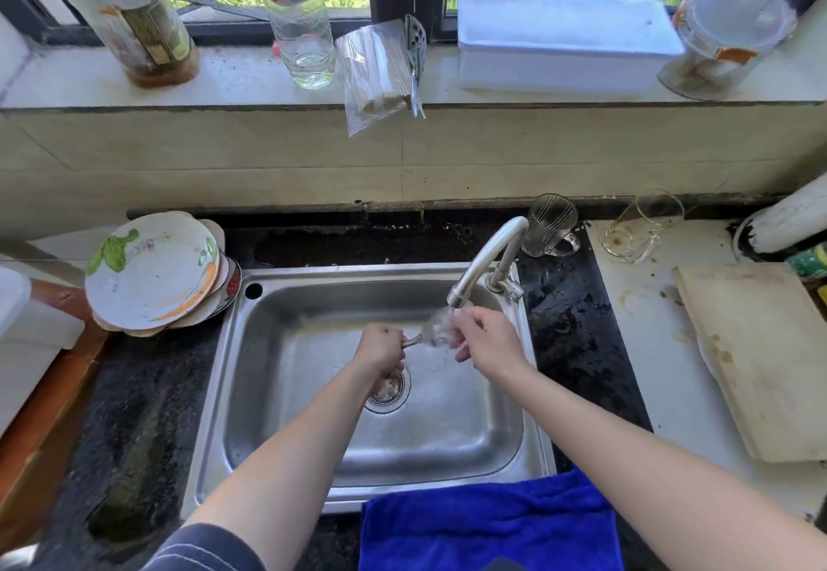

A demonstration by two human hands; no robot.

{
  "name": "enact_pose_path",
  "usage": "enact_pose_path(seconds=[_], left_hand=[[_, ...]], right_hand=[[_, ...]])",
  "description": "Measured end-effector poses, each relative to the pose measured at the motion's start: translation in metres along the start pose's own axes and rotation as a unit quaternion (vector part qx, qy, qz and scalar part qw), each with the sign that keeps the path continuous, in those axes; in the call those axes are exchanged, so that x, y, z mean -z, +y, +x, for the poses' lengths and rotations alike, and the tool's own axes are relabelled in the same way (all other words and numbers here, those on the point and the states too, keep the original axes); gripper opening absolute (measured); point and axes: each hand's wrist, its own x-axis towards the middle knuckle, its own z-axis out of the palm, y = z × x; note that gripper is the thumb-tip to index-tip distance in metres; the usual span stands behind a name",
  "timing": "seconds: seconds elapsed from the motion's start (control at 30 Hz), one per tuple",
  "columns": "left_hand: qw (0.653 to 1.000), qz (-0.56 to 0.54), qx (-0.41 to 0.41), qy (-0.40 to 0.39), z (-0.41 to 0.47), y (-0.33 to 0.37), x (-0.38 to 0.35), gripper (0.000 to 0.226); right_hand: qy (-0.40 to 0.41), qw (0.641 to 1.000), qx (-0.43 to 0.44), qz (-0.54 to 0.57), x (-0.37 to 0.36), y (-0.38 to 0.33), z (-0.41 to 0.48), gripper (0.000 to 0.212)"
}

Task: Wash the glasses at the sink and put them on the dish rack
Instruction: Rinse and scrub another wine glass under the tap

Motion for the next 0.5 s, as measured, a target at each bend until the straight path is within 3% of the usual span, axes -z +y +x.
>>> enact_pose_path(seconds=[0.1,0.2,0.27,0.33,0.37,0.47,0.5], left_hand=[[0.986,0.091,-0.119,0.075,-0.006,0.003,0.0,0.027],[0.976,0.111,-0.15,0.109,-0.009,0.009,0.004,0.026],[0.978,0.11,-0.126,0.121,-0.007,0.01,0.006,0.027],[0.981,0.105,-0.114,0.117,-0.007,0.011,0.003,0.027],[0.982,0.104,-0.115,0.11,-0.008,0.012,-0.001,0.027],[0.979,0.12,-0.128,0.105,-0.016,0.018,-0.01,0.024],[0.977,0.125,-0.133,0.111,-0.017,0.02,-0.009,0.023]], right_hand=[[0.041,0.994,-0.103,0.019,-0.014,-0.002,0.011,0.043],[0.079,0.972,0.008,-0.222,-0.014,0.01,0.009,0.046],[0.067,0.915,0.157,-0.366,-0.018,0.015,0.002,0.042],[0.048,0.862,0.244,-0.441,-0.022,0.022,0.0,0.046],[0.041,0.853,0.255,-0.454,-0.022,0.023,0.004,0.047],[0.044,0.889,0.168,-0.424,-0.019,0.009,0.018,0.046],[0.053,0.875,0.187,-0.444,-0.02,0.005,0.02,0.044]])
